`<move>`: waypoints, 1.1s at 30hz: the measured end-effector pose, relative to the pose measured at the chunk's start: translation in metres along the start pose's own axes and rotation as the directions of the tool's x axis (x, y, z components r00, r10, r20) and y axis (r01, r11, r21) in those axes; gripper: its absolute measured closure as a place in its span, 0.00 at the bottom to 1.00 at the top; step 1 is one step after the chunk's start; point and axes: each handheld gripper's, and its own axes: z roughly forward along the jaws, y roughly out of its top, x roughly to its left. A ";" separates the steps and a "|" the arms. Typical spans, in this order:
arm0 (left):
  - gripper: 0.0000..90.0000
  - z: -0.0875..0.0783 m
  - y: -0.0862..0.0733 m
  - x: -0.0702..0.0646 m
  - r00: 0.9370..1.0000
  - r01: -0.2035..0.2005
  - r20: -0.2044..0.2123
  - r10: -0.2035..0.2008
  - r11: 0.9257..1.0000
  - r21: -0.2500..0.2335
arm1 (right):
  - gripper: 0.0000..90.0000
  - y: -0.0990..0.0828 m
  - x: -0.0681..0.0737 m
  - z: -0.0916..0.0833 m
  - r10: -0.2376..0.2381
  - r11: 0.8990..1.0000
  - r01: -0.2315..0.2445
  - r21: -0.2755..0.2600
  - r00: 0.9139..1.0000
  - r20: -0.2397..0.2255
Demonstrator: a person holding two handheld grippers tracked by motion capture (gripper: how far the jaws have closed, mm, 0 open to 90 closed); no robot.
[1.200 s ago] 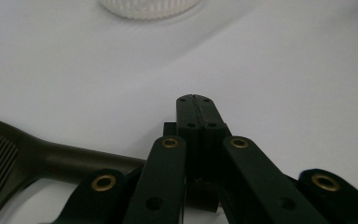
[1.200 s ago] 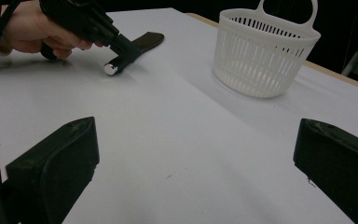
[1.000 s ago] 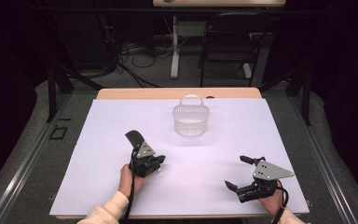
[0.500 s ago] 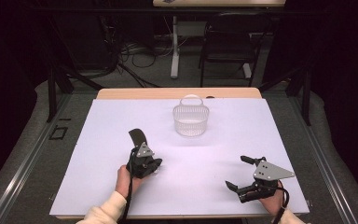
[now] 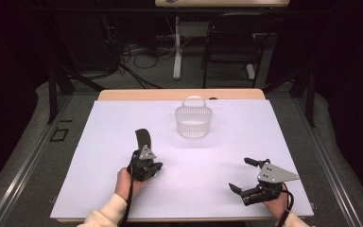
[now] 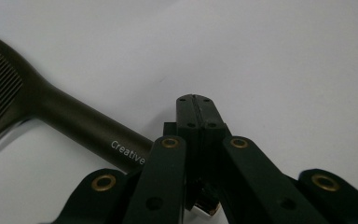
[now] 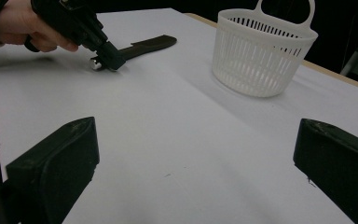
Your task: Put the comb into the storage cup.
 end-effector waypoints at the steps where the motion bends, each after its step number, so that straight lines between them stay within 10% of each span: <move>1: 1.00 0.000 0.000 0.000 1.000 0.002 0.004 -0.002 1.000 0.002 | 0.00 0.000 0.000 0.000 -0.001 1.000 0.001 0.001 1.000 -0.001; 33: 1.00 -0.010 -0.006 0.007 1.000 0.019 -0.019 -0.017 0.997 0.076 | 0.00 -0.001 -0.002 0.001 0.003 1.000 -0.003 0.020 1.000 0.000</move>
